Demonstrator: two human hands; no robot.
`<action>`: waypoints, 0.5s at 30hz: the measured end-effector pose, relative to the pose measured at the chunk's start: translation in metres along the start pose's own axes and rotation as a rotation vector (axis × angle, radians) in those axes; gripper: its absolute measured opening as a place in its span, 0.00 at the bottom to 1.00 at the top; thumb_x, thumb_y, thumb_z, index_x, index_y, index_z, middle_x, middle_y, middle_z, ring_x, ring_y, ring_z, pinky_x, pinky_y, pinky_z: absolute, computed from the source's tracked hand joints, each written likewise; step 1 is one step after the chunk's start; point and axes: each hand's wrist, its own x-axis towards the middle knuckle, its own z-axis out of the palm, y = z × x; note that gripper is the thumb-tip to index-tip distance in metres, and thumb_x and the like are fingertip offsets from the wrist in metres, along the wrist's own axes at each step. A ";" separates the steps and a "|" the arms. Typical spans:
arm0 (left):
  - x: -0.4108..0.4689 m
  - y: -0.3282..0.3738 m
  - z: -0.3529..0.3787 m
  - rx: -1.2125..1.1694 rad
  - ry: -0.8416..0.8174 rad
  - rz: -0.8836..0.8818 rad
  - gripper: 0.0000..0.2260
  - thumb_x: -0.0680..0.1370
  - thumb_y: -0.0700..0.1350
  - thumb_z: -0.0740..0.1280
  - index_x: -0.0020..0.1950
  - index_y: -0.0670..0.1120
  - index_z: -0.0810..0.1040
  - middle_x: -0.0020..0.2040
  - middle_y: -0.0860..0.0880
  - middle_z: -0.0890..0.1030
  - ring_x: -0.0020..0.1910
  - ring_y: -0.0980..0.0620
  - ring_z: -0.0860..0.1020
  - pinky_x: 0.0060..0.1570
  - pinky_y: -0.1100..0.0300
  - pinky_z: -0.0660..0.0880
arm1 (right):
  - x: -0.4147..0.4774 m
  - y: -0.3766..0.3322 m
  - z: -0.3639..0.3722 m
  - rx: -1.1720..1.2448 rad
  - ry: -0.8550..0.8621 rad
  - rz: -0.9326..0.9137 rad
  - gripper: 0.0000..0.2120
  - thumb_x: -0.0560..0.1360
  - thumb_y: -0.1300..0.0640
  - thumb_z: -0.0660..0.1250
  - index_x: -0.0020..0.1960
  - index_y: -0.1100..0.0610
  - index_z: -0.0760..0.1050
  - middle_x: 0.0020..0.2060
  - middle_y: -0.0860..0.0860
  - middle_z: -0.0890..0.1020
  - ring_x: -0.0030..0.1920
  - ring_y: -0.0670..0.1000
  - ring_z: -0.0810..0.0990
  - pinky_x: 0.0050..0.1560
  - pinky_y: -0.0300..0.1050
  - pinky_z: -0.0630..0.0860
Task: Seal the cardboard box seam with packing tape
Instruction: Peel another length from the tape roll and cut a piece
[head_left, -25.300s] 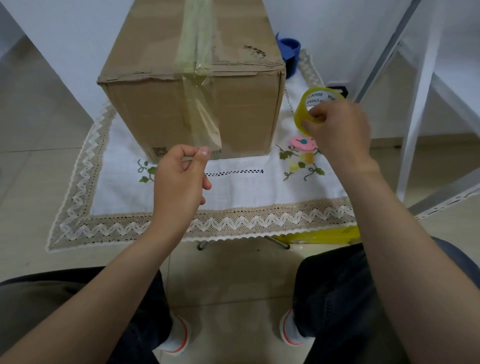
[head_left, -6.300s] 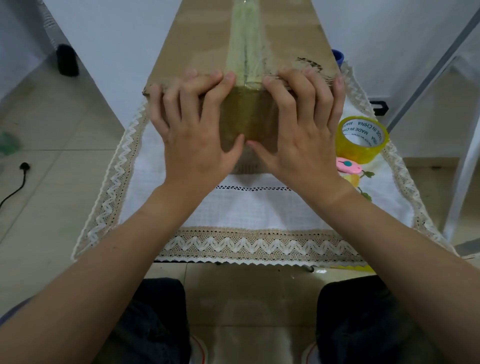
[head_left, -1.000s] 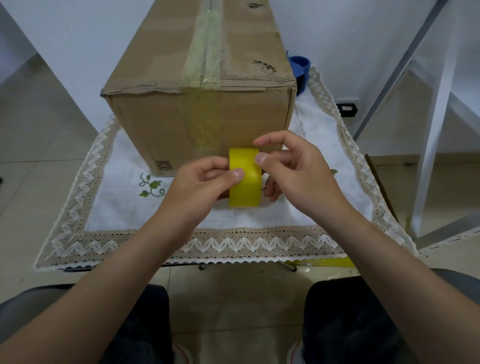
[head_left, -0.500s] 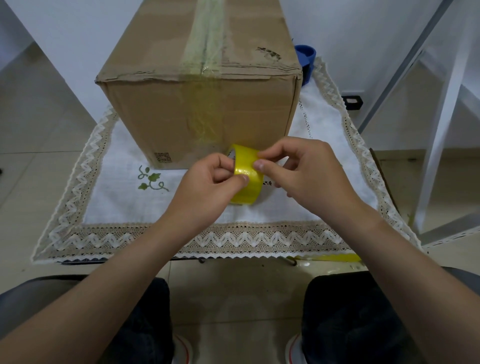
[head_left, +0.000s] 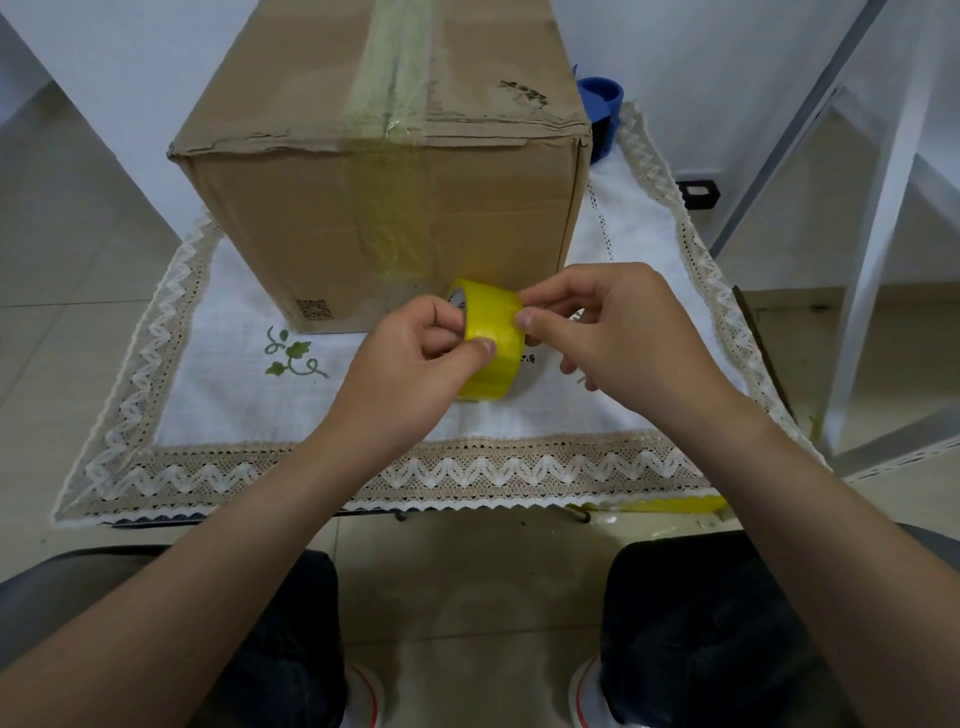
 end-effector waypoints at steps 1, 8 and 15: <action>0.000 -0.001 0.000 0.007 -0.006 0.011 0.07 0.80 0.43 0.72 0.50 0.40 0.77 0.35 0.36 0.79 0.34 0.49 0.71 0.40 0.54 0.69 | 0.000 -0.001 -0.001 -0.001 -0.001 -0.001 0.01 0.77 0.54 0.76 0.48 0.49 0.86 0.37 0.44 0.86 0.31 0.37 0.80 0.32 0.31 0.71; -0.005 -0.006 0.005 0.093 -0.082 0.121 0.06 0.82 0.46 0.69 0.49 0.45 0.75 0.27 0.50 0.72 0.28 0.53 0.66 0.35 0.54 0.67 | 0.001 -0.001 -0.006 -0.081 0.004 -0.003 0.06 0.78 0.54 0.73 0.43 0.47 0.83 0.33 0.44 0.84 0.31 0.39 0.79 0.38 0.41 0.74; -0.006 -0.004 0.007 0.399 -0.068 0.279 0.14 0.78 0.56 0.65 0.51 0.45 0.77 0.33 0.44 0.81 0.35 0.42 0.80 0.40 0.41 0.79 | -0.003 -0.003 0.000 -0.308 -0.015 -0.044 0.04 0.83 0.54 0.65 0.49 0.49 0.76 0.38 0.44 0.81 0.39 0.50 0.80 0.43 0.52 0.78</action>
